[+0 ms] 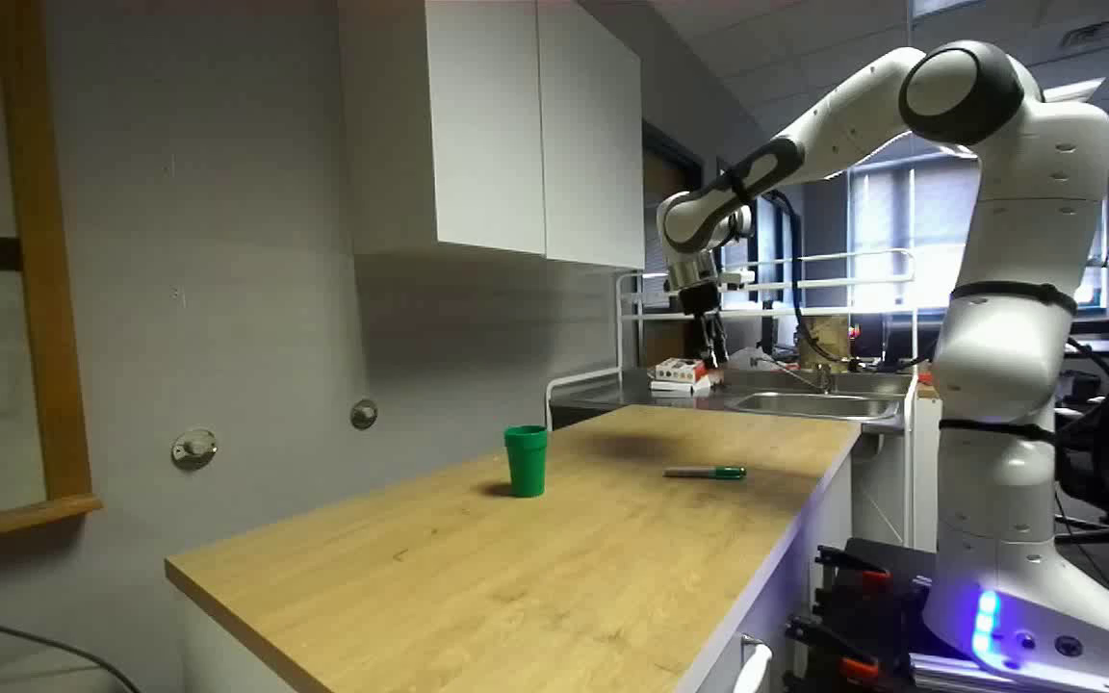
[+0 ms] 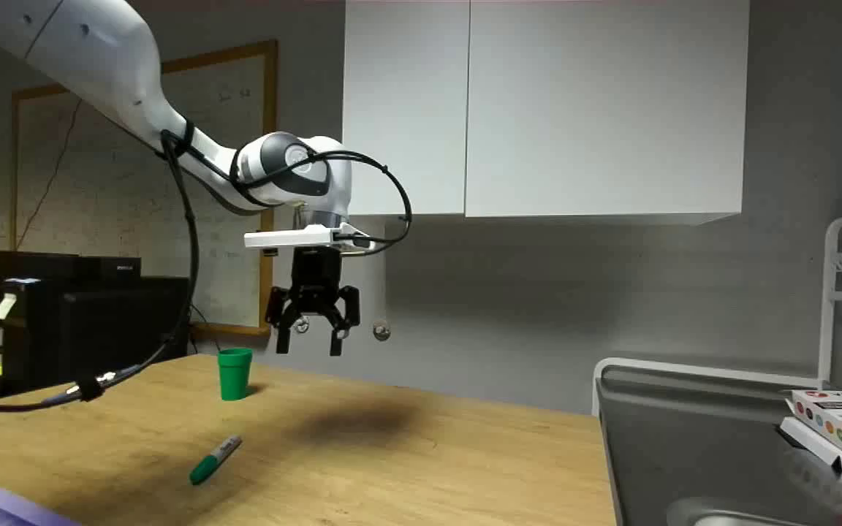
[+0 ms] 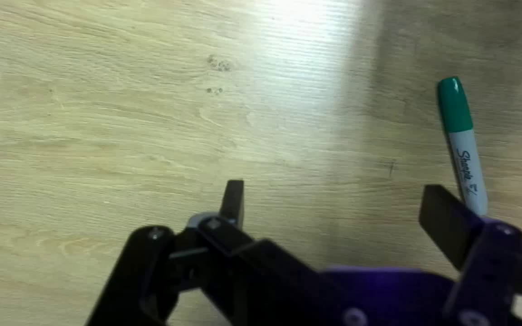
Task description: Put the marker in the cup
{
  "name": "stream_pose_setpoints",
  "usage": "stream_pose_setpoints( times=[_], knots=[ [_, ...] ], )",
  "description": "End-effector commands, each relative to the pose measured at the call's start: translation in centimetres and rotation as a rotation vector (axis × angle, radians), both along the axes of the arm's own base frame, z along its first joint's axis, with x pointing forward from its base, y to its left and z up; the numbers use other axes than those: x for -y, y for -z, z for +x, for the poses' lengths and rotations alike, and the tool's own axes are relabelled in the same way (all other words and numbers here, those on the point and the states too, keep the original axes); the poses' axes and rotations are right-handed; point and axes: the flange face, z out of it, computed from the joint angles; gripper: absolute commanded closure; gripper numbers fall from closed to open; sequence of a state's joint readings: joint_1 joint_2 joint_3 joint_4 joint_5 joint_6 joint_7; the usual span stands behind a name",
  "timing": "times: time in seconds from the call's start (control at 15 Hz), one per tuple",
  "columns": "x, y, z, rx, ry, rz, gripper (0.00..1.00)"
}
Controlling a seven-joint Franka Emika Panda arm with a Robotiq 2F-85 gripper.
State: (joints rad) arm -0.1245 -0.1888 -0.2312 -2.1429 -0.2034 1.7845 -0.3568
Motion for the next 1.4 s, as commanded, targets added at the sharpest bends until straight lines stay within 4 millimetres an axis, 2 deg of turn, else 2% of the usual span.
stream_pose_setpoints(
  times=[0.0,0.93,1.33],
  knots=[
    [0.0,0.0,0.0,-0.001,0.000,0.000,0.00],
    [0.0,0.0,0.0,-0.001,0.000,0.000,0.00],
    [-0.1,1.0,0.8,-0.018,-0.003,-0.006,0.00]
  ],
)
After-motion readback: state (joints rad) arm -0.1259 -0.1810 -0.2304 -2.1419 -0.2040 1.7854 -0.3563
